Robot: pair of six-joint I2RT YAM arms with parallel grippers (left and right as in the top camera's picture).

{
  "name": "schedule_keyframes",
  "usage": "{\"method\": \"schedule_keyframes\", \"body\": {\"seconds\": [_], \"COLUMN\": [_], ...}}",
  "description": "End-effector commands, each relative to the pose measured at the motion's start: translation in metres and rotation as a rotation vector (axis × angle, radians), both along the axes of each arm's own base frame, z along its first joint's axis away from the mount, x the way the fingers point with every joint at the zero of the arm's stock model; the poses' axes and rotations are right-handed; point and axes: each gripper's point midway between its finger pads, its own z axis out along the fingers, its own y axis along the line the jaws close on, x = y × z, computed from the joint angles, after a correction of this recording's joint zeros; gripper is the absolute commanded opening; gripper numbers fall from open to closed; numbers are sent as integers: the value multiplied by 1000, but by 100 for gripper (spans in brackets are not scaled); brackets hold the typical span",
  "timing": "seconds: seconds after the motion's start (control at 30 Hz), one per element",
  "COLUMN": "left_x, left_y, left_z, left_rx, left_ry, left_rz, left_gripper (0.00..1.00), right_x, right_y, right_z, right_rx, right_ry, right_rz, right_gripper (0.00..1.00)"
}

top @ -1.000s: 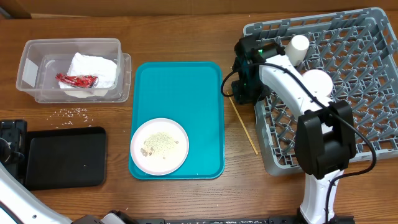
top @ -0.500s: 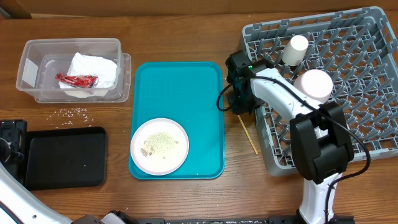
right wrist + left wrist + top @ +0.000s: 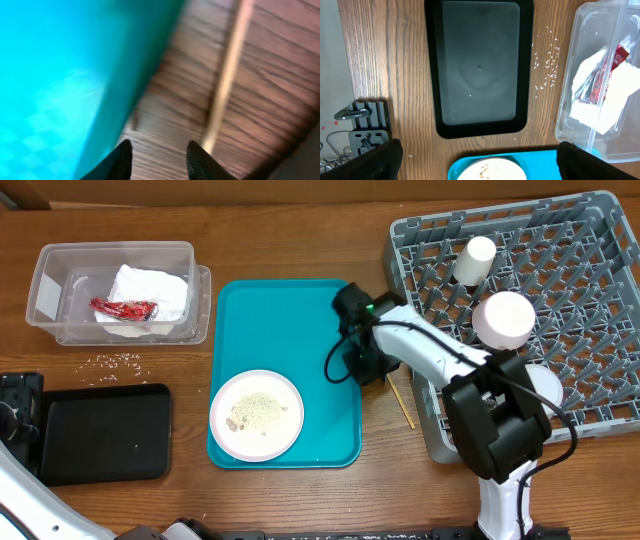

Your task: Sort waste into correct bins and load items into the dishwasher

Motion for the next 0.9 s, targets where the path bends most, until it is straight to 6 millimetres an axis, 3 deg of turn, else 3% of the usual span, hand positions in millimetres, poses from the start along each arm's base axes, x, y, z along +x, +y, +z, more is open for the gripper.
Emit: {"method": "schedule_keyframes", "body": {"seconds": [0.0, 0.2, 0.43, 0.87], "left_x": [-2, -2, -2, -2], "left_y": [0, 0, 0, 0], "left_z": [5, 5, 5, 5], "left_rx": [12, 12, 12, 12], "left_ry": [-13, -13, -13, -13], "left_rz": [25, 25, 25, 25], "left_gripper": [100, 100, 100, 100], "right_x": [13, 28, 36, 25], "right_y": [-7, -23, -26, -19], "right_z": [4, 4, 2, -14], "right_rx": [-54, -41, 2, 65], "right_ry": [-61, -78, -80, -45], "right_rz": [-10, -46, -34, -39], "right_gripper": [39, 39, 38, 34]}}
